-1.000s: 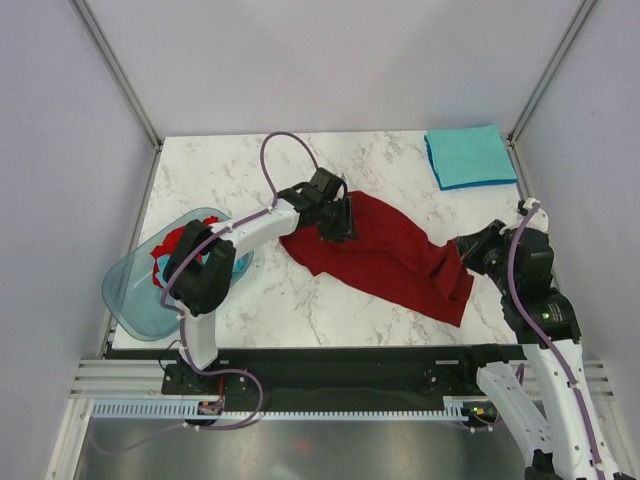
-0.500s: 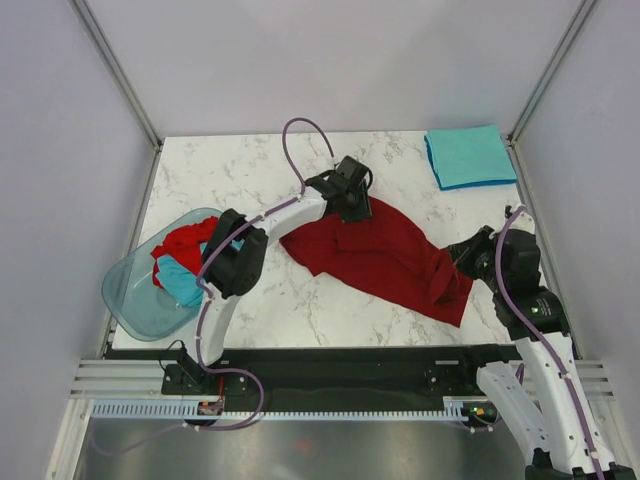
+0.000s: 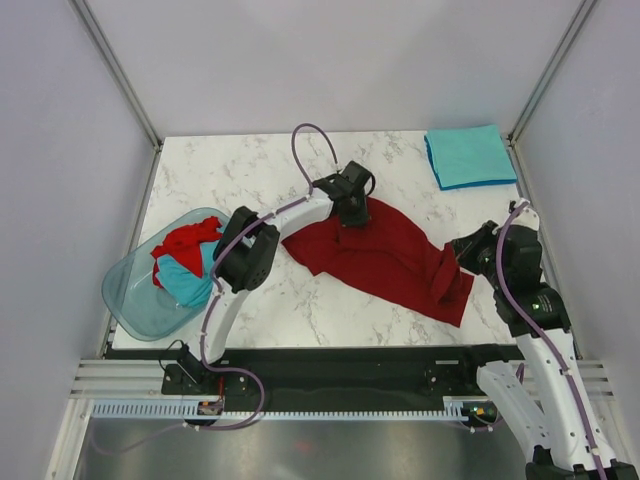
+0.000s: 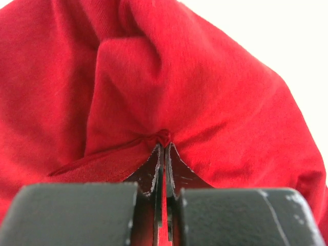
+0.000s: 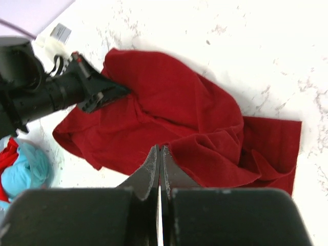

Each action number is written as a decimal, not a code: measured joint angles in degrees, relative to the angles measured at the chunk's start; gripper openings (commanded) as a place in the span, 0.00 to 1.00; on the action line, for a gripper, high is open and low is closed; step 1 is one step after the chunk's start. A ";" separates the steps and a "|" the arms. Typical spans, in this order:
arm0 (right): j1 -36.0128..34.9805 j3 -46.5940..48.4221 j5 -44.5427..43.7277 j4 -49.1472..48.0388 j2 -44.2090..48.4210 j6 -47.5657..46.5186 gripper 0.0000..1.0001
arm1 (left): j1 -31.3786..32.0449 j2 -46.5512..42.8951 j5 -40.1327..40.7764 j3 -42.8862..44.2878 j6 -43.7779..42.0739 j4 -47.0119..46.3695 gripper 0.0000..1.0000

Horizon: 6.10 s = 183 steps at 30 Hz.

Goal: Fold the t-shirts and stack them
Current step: Flatten the tshirt out

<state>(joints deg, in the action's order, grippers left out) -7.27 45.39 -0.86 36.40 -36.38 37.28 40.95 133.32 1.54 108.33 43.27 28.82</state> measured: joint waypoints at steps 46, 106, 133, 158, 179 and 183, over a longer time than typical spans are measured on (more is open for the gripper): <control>0.00 21.81 -27.78 5.01 -14.12 -6.01 0.00 | -10.93 -44.37 -36.04 -40.96 -28.61 -2.97 0.14; 0.00 64.96 -33.35 -0.87 -13.81 -7.43 0.00 | -19.21 -77.02 -16.98 -1.73 -40.46 -3.85 0.02; 0.00 64.06 -22.38 -5.35 -36.89 -12.22 0.00 | -22.84 -57.92 -6.49 0.48 -52.85 -10.49 0.02; -1.14 76.35 -32.68 7.28 -9.99 -10.47 0.00 | -22.82 -86.71 -19.17 -4.00 -49.48 -23.23 0.02; 1.11 29.42 -34.73 -28.28 -40.94 -20.37 0.00 | -24.96 -41.53 -20.31 -19.41 -63.98 -29.73 0.02; 4.15 24.79 -29.38 -37.46 -49.11 -19.08 0.00 | -26.62 -31.69 -21.75 -19.87 -64.17 -32.59 0.02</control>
<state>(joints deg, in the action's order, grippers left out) -3.11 70.17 -30.24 -1.06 -85.49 18.20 14.33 101.62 -20.21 88.47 -20.91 -3.77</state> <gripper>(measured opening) 0.009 0.029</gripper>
